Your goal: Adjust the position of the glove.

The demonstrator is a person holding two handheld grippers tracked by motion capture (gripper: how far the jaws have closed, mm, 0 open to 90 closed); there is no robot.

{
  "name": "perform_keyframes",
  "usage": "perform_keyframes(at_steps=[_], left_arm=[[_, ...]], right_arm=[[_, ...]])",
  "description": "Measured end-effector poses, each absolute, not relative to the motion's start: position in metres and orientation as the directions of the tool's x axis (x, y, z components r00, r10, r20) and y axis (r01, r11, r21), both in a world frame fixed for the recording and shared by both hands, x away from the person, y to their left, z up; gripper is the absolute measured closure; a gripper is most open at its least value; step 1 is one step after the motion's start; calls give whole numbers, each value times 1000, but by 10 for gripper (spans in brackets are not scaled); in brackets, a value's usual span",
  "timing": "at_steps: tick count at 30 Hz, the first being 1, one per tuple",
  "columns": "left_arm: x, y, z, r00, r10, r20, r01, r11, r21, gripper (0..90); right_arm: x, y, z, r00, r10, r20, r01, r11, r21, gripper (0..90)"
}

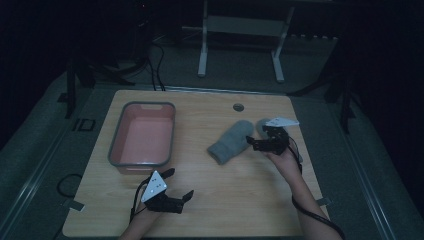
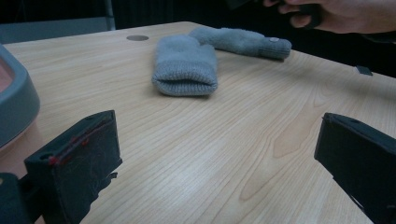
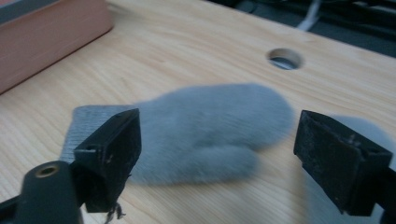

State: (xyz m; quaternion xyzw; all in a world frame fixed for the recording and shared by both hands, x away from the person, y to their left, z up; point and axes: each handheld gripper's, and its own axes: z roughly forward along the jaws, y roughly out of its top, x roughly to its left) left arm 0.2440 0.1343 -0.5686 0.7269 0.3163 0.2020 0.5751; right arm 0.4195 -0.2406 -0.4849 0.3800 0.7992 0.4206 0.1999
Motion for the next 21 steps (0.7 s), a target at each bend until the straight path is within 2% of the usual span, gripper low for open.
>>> perform_keyframes(at_steps=[1,2,10,11,15,16,19,21], left_arm=[[244,134,-569,719,692,-69,226,-139,964,5],[244,134,-569,719,691,-74,226,-133,965,5],[243,135,-567,726,684,-69,218,-134,967,5],[243,135,-567,728,682,-71,218,-132,967,5],[242,135,-566,730,680,-69,216,-134,967,5],[242,135,-566,730,680,-72,218,-131,967,5],[242,135,-566,729,681,-71,217,-132,967,5],[242,136,-566,729,681,-71,218,-132,967,5]], right_arm=[[423,-236,-488,-636,772,-4,440,366,820,155],[431,-228,-493,-645,764,4,448,375,812,201],[455,-206,-507,-661,750,-20,453,421,786,238],[461,-201,-514,-654,755,-48,459,446,768,256],[470,-197,-524,-645,762,-58,479,462,746,264],[477,-197,-531,-644,764,-38,498,456,738,293],[480,-196,-538,-635,773,-20,522,448,726,297],[479,-194,-548,-650,758,-53,510,487,709,322]])
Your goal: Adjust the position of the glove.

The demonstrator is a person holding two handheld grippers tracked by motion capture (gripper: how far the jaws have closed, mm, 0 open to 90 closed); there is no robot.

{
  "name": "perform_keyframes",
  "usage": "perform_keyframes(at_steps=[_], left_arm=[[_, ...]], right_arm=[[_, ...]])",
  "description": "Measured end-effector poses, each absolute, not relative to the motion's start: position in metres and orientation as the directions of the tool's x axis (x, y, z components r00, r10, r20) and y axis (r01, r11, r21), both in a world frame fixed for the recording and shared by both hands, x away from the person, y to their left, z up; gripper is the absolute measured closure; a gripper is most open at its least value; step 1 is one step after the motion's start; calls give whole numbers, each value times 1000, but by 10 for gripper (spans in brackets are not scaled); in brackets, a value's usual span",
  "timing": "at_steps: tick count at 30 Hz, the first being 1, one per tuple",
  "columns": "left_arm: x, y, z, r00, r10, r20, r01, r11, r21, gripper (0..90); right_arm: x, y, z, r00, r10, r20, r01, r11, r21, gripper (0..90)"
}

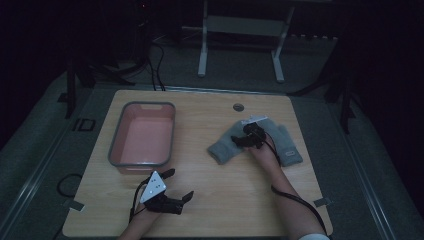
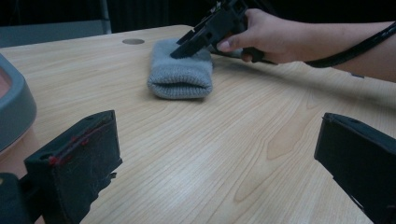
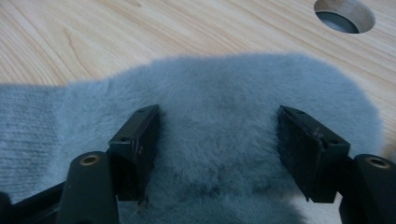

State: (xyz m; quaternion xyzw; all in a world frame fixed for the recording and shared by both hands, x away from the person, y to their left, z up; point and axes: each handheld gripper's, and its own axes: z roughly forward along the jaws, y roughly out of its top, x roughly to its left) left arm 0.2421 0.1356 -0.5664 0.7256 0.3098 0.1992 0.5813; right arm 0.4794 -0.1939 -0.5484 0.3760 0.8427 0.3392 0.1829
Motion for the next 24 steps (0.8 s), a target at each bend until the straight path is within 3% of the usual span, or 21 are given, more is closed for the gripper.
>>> perform_keyframes(at_steps=[4,5,6,11,18,24], left_arm=[[242,135,-567,728,682,-66,219,-139,966,5],[242,135,-567,728,683,-65,218,-139,966,5],[242,135,-567,728,683,-66,218,-139,966,5],[243,135,-567,729,682,-62,218,-145,965,5],[243,136,-567,725,685,-65,216,-138,967,5],[243,138,-566,720,690,-67,215,-131,968,5]], right_arm=[[479,-195,-550,-654,755,-45,505,480,717,395],[480,-196,-550,-663,748,-32,507,480,716,514],[480,-196,-550,-663,748,-32,507,480,716,514],[478,-192,-544,-697,716,-40,492,518,699,797],[475,-197,-532,-737,675,20,487,511,709,844],[458,-201,-507,-820,568,66,422,523,741,851]])
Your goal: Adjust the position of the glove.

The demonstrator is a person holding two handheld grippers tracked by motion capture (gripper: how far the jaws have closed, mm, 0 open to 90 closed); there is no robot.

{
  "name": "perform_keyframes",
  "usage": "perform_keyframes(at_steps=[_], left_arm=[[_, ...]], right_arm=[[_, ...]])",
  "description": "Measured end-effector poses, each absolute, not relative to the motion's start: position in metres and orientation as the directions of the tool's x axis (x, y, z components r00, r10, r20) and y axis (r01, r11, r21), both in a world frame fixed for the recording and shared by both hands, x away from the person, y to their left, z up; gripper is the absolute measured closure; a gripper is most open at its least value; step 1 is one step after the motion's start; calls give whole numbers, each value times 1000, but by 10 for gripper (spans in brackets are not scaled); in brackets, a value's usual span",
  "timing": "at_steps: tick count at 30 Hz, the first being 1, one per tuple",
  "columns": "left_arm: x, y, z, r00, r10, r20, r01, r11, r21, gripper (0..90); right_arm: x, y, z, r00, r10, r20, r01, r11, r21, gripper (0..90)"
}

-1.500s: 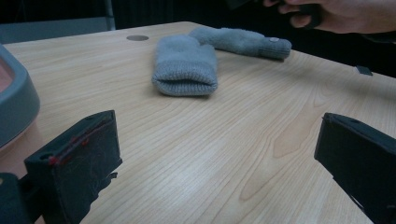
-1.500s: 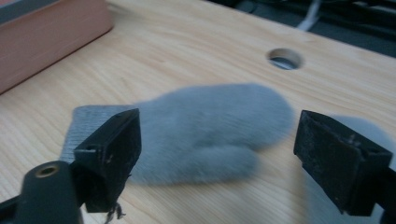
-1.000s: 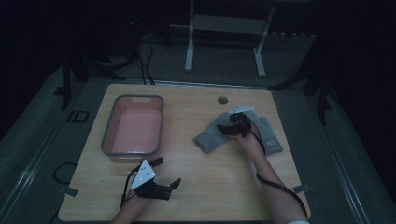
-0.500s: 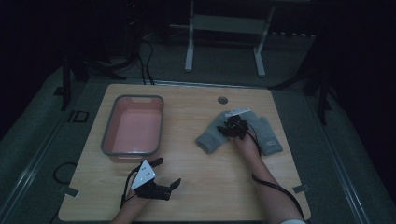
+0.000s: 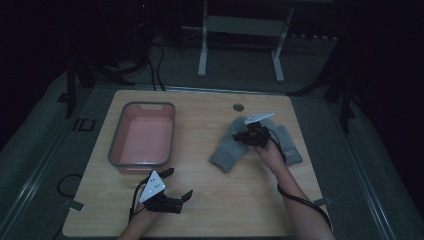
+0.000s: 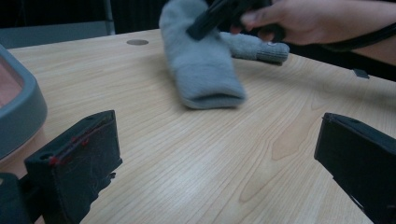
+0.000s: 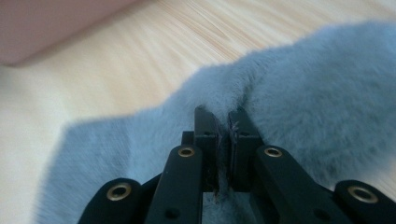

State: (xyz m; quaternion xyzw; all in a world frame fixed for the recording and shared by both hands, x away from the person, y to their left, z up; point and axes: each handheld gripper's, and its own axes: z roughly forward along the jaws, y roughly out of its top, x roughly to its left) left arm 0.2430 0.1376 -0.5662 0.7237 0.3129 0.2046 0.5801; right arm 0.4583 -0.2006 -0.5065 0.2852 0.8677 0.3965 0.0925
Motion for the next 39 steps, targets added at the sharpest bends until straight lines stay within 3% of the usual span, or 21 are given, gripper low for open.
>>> perform_keyframes(at_steps=[4,5,12,17,23,26,31,35,38,39], left_arm=[[244,138,-566,717,693,-67,216,-131,968,5],[244,138,-566,717,694,-62,214,-134,967,5],[244,138,-566,715,695,-72,220,-126,967,5],[244,138,-566,721,690,-72,221,-130,967,5],[245,138,-566,723,685,-88,231,-120,966,5],[245,139,-566,722,686,-93,233,-114,966,5],[245,139,-566,721,687,-94,233,-112,966,5],[245,140,-566,719,689,-92,235,-115,965,5],[245,140,-566,718,690,-94,234,-113,966,5],[245,140,-566,718,689,-93,234,-114,966,5]], right_arm=[[440,-199,-485,-878,469,96,364,523,771,852],[429,-194,-477,-910,405,87,316,543,778,853],[405,-173,-473,-971,226,83,207,607,768,853],[419,-166,-504,-963,236,130,255,637,727,852],[431,-157,-532,-963,249,102,252,702,666,828],[434,-153,-540,-964,249,90,243,696,675,738],[435,-145,-540,-962,268,46,231,715,660,510],[432,-147,-532,-958,288,4,216,709,671,435],[428,-161,-517,-927,372,-38,247,686,684,301],[427,-167,-512,-913,407,-37,271,670,691,305]])
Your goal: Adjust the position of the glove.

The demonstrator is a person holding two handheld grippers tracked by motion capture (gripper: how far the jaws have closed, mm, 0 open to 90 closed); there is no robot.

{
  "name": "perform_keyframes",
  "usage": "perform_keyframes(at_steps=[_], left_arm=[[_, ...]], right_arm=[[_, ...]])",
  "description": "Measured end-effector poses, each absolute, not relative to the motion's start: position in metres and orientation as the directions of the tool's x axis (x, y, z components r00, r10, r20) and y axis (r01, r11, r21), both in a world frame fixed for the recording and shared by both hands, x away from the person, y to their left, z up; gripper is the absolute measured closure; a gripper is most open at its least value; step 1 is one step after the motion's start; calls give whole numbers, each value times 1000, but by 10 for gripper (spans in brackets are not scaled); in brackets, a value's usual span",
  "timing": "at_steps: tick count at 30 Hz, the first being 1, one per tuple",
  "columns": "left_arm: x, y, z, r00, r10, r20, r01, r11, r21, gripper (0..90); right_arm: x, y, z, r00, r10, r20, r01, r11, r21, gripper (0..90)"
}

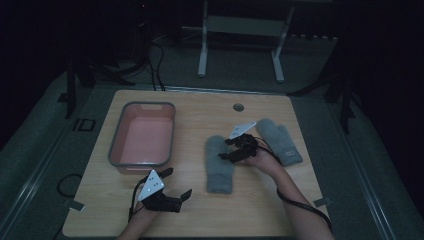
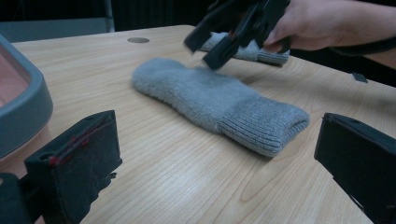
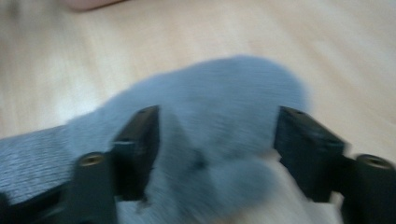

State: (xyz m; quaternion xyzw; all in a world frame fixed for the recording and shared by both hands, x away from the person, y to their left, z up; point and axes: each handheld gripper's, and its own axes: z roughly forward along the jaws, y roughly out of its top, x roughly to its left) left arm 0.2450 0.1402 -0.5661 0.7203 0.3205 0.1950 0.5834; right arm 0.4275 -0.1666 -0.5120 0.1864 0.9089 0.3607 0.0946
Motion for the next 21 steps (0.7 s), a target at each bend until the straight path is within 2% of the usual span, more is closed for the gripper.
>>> perform_keyframes(at_steps=[5,6,8,12,13,14,18,21], left_arm=[[245,139,-566,718,690,-86,233,-122,965,5],[245,139,-566,719,690,-85,232,-123,965,5],[245,139,-566,718,692,-80,228,-125,966,5],[245,139,-566,717,692,-82,232,-125,965,5],[245,139,-566,717,692,-84,232,-124,965,6],[245,139,-566,716,693,-84,232,-123,965,5],[245,139,-566,716,693,-82,235,-129,963,5],[245,139,-567,716,692,-85,238,-128,963,5]], right_arm=[[431,-194,-495,-871,490,-32,323,620,715,329],[433,-209,-489,-840,542,-33,349,585,732,356],[433,-218,-486,-831,556,-37,351,573,741,388],[432,-250,-475,-775,625,-91,340,534,774,367],[432,-255,-474,-764,640,-89,353,529,772,341],[433,-262,-474,-738,671,-73,394,516,761,344],[438,-286,-476,-679,733,-46,452,466,761,342],[440,-297,-479,-663,748,-34,474,455,754,351]])
